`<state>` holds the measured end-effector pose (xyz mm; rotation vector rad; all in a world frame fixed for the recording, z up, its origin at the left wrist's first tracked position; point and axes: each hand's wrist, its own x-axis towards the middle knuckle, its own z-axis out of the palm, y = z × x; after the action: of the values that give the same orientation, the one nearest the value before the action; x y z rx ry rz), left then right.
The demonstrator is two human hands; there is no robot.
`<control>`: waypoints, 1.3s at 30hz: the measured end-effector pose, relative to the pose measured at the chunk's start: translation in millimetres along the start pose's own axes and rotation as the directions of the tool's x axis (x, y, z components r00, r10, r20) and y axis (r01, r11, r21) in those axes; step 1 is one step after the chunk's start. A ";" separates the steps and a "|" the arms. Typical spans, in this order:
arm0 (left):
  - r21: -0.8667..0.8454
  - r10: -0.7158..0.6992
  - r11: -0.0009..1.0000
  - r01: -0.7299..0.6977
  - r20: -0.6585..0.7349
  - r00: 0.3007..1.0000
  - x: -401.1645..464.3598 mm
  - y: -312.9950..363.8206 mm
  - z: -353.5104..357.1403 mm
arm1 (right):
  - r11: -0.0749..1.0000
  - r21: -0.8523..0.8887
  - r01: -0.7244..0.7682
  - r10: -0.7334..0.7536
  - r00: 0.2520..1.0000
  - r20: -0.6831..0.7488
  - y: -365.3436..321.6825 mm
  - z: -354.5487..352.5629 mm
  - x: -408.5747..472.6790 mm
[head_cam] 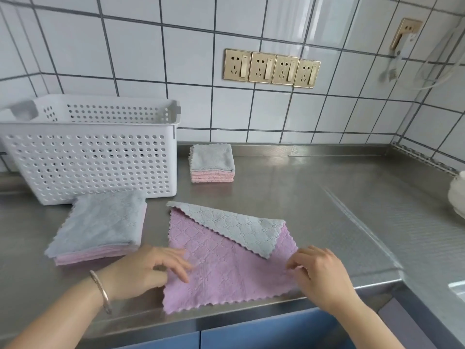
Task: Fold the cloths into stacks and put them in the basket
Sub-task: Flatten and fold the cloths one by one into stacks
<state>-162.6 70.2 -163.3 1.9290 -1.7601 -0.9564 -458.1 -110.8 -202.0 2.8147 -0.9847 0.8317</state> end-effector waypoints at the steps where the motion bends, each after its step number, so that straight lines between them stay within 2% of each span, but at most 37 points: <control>1: -0.074 0.001 0.997 -0.001 -0.003 1.000 1.9 8.3 -2.0 | 1.000 0.019 -0.002 0.002 1.000 -0.012 -4.4 0.6 7.2; 2: -0.101 -0.003 0.995 -0.001 -0.040 0.999 6.7 16.5 -3.1 | 1.000 0.012 0.013 -0.013 1.000 -0.020 -9.1 3.1 15.5; 5: 0.190 -0.072 0.975 0.115 -0.222 0.972 38.9 26.2 5.8 | 0.993 -0.090 0.079 -0.074 0.996 0.058 -22.8 21.3 34.9; 9: 0.402 -0.196 0.864 0.304 -0.289 0.937 74.4 3.2 28.9 | 0.949 -0.280 0.147 -0.101 0.980 0.174 -31.9 40.9 48.8; 12: 0.430 -0.183 0.852 0.297 -0.286 0.941 80.6 -13.5 38.6 | 0.942 -0.319 0.106 -0.080 0.992 0.094 -26.5 37.1 69.8; 14: 0.438 -0.165 0.851 0.289 -0.299 0.940 83.6 -16.6 41.3 | 0.948 -0.317 0.028 -0.031 1.000 -0.004 -16.1 33.8 99.7; 16: 0.442 -0.168 0.849 0.290 -0.294 0.941 84.4 -15.6 41.0 | 0.928 -0.372 -0.036 0.020 0.999 -0.045 -7.3 29.5 136.8; 18: 0.460 -0.174 0.836 0.298 -0.293 0.940 83.9 -15.4 41.4 | 0.907 -0.415 -0.071 0.081 0.997 0.008 3.5 31.9 168.1; 20: 0.457 -0.179 0.836 0.302 -0.293 0.939 83.3 -12.2 38.8 | 0.909 -0.388 -0.155 0.223 0.965 0.138 15.4 42.9 188.7; 25: 0.475 -0.194 0.819 0.322 -0.299 0.934 85.6 -14.7 38.5 | 0.926 -0.272 -0.263 0.323 0.925 0.202 30.8 77.5 186.9; 27: 0.569 -0.102 0.761 0.313 -0.371 0.923 81.7 -18.1 35.5 | 0.959 -0.195 -0.206 0.242 0.953 0.184 25.9 79.4 171.5; 30: 0.583 -0.116 0.760 0.288 -0.314 0.942 67.4 -18.0 33.9 | 0.998 -0.034 0.048 -0.044 0.994 0.104 18.2 66.8 134.0; 32: 0.609 -0.062 0.764 0.215 -0.261 0.963 55.7 -21.9 36.9 | 0.985 0.084 0.149 -0.160 0.976 0.145 18.4 54.7 102.6; 36: 0.701 0.068 0.706 0.100 -0.207 0.976 25.5 -22.3 51.5 | 0.982 0.091 0.168 -0.186 0.952 0.245 32.4 27.2 45.1; 39: 0.724 0.122 0.688 0.048 -0.181 0.976 8.0 -18.5 64.7 | 0.985 0.126 0.114 -0.146 0.946 0.289 39.5 14.1 11.6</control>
<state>-193.5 76.8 -223.3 2.2999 -2.2310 0.0451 -467.1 -151.8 -213.4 3.1233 -0.7893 0.4674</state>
